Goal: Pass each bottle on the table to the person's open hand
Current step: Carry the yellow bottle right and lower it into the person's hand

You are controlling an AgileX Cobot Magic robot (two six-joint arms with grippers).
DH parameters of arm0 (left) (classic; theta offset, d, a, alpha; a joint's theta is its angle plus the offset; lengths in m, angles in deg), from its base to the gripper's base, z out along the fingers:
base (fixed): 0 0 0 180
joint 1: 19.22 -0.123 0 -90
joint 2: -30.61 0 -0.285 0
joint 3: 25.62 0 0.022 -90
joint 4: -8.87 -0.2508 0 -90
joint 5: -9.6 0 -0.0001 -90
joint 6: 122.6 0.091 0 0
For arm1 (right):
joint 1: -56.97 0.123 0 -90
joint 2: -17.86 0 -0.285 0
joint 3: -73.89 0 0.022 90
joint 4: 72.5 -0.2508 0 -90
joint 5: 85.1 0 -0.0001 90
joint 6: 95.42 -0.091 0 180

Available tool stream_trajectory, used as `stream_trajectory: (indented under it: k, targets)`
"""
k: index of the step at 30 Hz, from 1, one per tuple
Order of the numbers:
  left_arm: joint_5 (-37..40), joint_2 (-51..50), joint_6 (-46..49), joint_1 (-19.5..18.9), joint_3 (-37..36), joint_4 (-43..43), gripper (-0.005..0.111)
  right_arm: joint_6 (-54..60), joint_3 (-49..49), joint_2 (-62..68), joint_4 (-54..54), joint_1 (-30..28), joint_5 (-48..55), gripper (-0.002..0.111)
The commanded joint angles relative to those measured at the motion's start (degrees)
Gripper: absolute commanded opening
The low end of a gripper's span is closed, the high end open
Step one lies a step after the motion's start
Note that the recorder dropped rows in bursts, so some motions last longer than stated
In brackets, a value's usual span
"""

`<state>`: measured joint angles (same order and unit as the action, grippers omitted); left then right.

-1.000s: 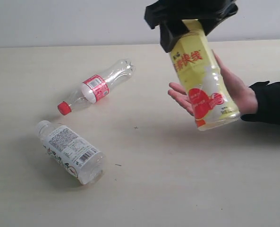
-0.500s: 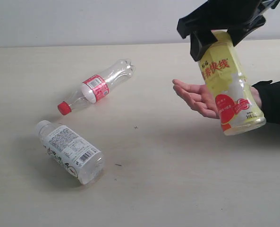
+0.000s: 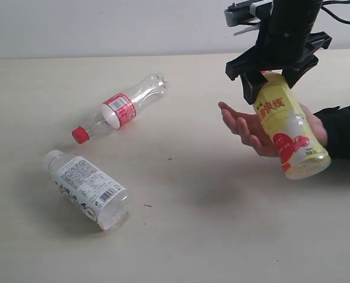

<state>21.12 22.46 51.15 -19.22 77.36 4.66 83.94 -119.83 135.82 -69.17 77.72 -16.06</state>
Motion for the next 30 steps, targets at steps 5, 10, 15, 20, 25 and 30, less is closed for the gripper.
stream_trajectory:
  k: [5,10,15,20,25,30]
  targets:
    - [-0.14,0.36,-0.03,0.00,-0.20,-0.16,0.000,0.33,-1.41,-0.11,-0.40,-0.11,-1.01,0.000]
    - [-0.14,0.36,-0.03,0.00,-0.20,-0.16,0.000,-0.75,-1.41,0.27,-0.79,-0.11,-1.01,0.000]
    - [-0.14,0.36,-0.03,0.00,-0.20,-0.16,0.000,-1.11,-1.41,1.30,-0.79,-0.11,-1.01,0.007]
    - [-0.14,0.36,-0.03,0.00,-0.20,-0.16,0.000,-1.14,-1.41,1.55,-0.79,-0.11,-1.32,0.034]
    - [-0.14,0.36,-0.03,0.00,-0.20,-0.16,0.000,-1.14,-1.41,1.55,-0.79,-0.11,-1.32,0.062]
    - [-0.14,0.36,-0.03,0.00,-0.20,-0.16,0.000,-1.56,-1.41,1.55,-0.62,-0.11,-1.54,0.072]
